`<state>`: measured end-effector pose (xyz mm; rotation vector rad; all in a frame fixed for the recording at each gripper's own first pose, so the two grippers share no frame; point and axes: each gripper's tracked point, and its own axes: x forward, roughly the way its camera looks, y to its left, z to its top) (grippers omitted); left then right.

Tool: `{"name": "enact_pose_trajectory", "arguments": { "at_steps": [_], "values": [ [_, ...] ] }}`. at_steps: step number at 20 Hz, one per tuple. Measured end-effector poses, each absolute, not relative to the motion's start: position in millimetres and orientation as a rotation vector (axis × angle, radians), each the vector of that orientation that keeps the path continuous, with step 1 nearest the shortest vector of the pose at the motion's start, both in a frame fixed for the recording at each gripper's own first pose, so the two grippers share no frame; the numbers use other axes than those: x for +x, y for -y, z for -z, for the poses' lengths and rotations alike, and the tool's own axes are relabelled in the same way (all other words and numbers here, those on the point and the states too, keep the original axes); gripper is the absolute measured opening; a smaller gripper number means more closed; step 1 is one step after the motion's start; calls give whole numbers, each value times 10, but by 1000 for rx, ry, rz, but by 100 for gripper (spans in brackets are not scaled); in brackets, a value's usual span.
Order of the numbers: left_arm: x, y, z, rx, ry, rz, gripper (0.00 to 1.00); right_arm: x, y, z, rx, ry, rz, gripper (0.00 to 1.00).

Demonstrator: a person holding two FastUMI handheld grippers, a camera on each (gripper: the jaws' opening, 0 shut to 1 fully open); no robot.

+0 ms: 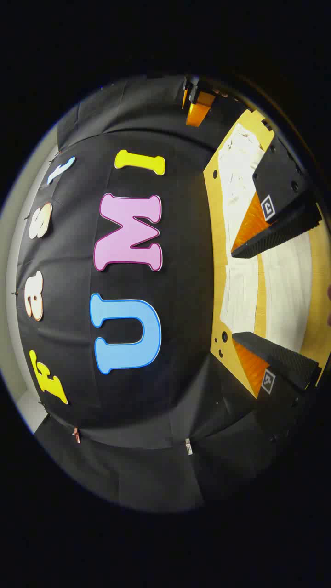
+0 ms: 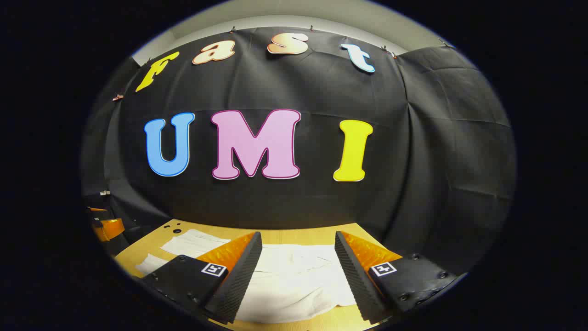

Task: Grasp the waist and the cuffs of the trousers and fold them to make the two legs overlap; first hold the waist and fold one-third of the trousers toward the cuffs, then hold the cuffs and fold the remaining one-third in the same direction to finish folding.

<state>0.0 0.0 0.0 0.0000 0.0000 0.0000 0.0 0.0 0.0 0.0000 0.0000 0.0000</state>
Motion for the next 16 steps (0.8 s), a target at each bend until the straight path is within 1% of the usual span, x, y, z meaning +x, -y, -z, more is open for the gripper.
{"name": "enact_pose_trajectory", "arguments": {
  "at_steps": [6, 16],
  "values": [
    [80, 28, 9, 10, -3, 2, 100, 65, 41, 57, -5, -10, -3, 97],
    [120, 79, 55, 28, -8, 9, 100, 41, 199, 137, -6, -21, 29, 97]
  ]
}}
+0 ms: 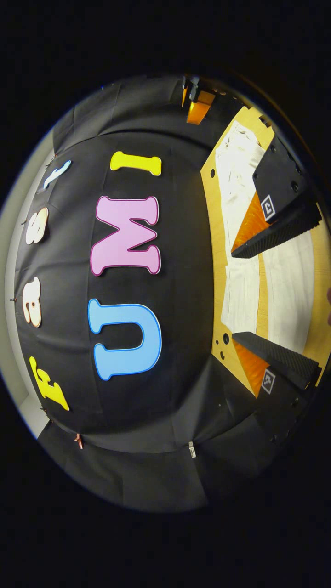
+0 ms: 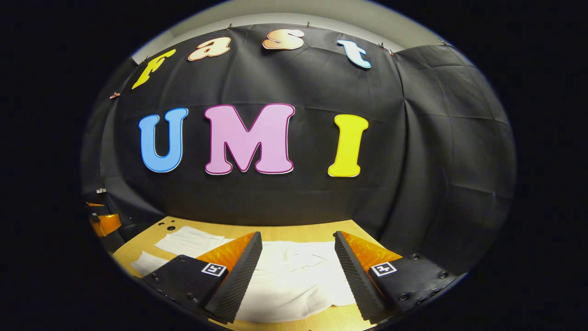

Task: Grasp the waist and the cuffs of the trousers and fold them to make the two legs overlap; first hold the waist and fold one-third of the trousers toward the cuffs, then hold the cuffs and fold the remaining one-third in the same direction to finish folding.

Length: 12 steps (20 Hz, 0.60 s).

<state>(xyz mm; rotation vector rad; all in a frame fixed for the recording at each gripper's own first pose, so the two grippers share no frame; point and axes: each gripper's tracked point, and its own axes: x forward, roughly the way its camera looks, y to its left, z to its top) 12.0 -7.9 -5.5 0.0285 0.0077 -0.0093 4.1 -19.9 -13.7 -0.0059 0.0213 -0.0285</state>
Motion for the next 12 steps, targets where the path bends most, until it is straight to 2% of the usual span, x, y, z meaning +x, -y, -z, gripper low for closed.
{"name": "enact_pose_trajectory", "arguments": {
  "at_steps": [7, 12],
  "values": [
    [131, 74, 117, 12, -26, 4, 100, 2, 422, 175, -57, -24, 64, 97],
    [153, 87, 152, 2, -26, -10, 100, 40, 979, 56, -184, 13, 145, 97]
  ]
}}
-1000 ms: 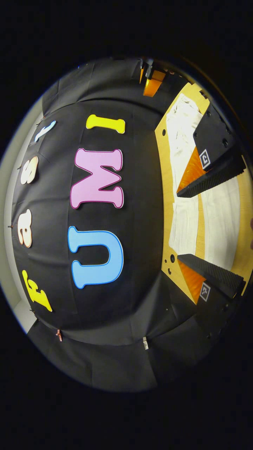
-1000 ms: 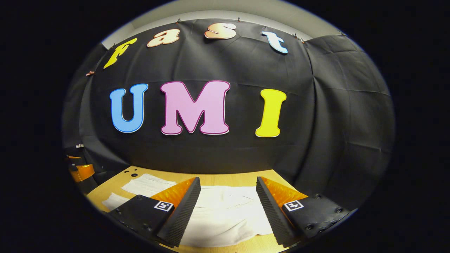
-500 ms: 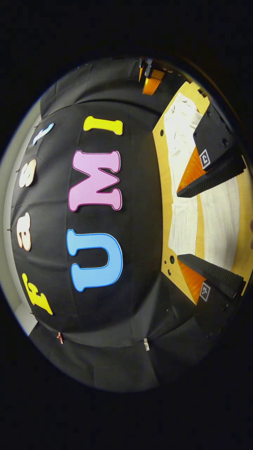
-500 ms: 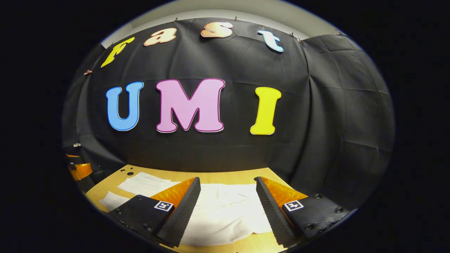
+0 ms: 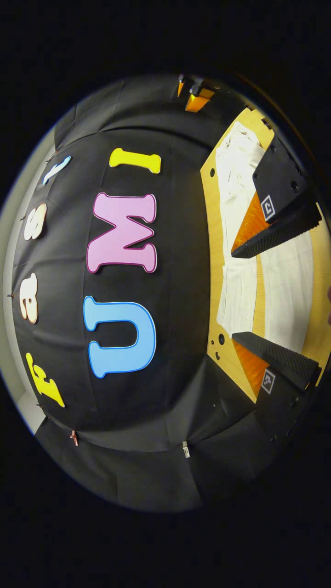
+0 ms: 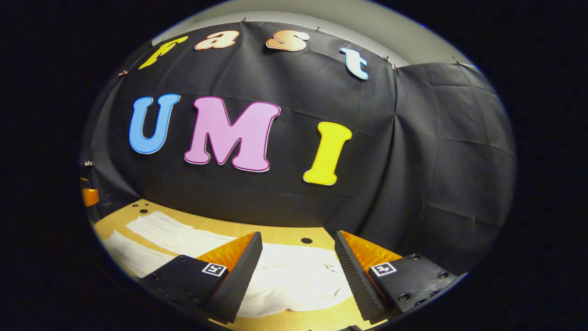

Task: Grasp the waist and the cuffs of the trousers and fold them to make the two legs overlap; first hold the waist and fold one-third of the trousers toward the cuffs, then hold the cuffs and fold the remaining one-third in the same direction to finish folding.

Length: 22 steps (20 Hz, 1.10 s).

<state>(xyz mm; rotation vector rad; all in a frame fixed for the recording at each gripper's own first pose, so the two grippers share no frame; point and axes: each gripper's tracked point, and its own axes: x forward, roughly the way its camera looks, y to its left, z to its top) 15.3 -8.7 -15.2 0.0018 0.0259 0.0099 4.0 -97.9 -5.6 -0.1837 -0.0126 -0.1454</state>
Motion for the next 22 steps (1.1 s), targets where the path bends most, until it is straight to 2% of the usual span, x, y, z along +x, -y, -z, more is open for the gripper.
{"name": "enact_pose_trajectory", "arguments": {
  "at_steps": [5, 9, 15, 22],
  "values": [
    [199, 124, 274, 10, -61, -18, 100, 123, 1556, 161, -287, -7, 181, 97],
    [271, 135, 326, 62, -69, -27, 100, 283, 1951, 413, -442, -83, 144, 97],
    [306, 111, 517, 118, -119, -52, 99, 493, 2361, 810, -749, -175, -24, 97],
    [297, 152, 720, 160, -180, -86, 99, 693, 2667, 1474, -1041, -314, -288, 97]
  ]
}}
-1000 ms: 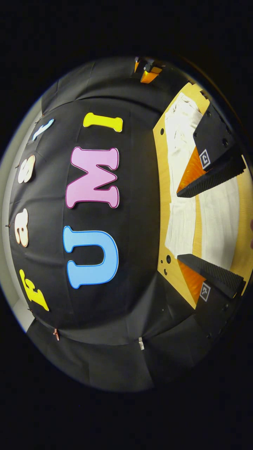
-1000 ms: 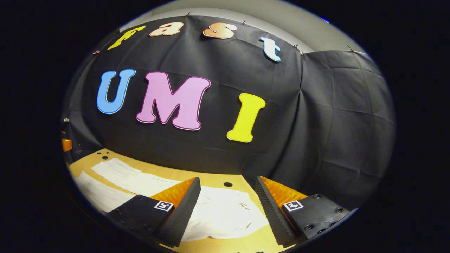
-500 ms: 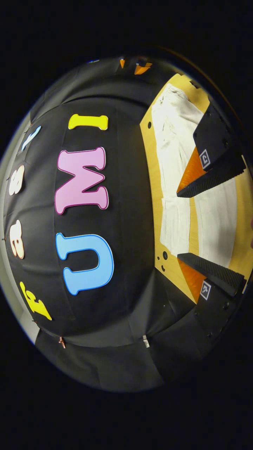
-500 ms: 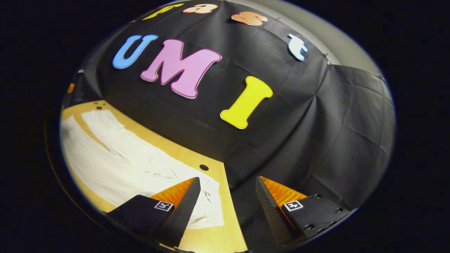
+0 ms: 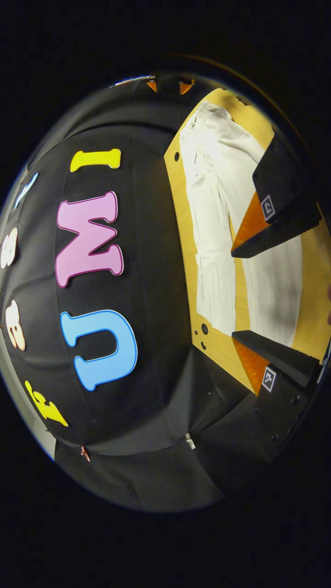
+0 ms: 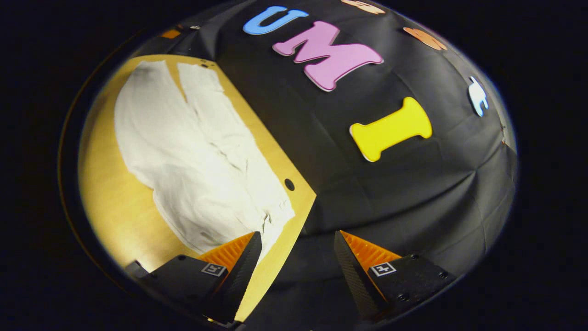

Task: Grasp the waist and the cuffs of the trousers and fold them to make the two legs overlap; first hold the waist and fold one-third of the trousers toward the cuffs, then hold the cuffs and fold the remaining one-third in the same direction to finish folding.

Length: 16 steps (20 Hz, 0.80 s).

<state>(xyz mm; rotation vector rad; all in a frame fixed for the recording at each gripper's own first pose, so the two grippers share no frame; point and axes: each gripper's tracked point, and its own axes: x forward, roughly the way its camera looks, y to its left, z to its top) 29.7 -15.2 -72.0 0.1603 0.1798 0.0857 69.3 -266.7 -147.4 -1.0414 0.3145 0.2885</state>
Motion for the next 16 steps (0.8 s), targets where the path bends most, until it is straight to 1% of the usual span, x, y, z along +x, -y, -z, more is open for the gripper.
{"name": "enact_pose_trajectory", "arguments": {
  "at_steps": [4, 7, 12, 16],
  "values": [
    [216, 128, 872, 190, -247, -100, 99, 797, 2952, 1885, -1186, -406, -413, 97],
    [128, 78, 914, 181, -280, -119, 98, 824, 3095, 2315, -1214, -497, -489, 97],
    [59, -10, 1099, 181, -344, -139, 98, 819, 3041, 2813, -1303, -562, -641, 97],
    [55, -247, 1271, 259, -396, -178, 99, 856, 2989, 3059, -1376, -600, -709, 97]
  ]
}}
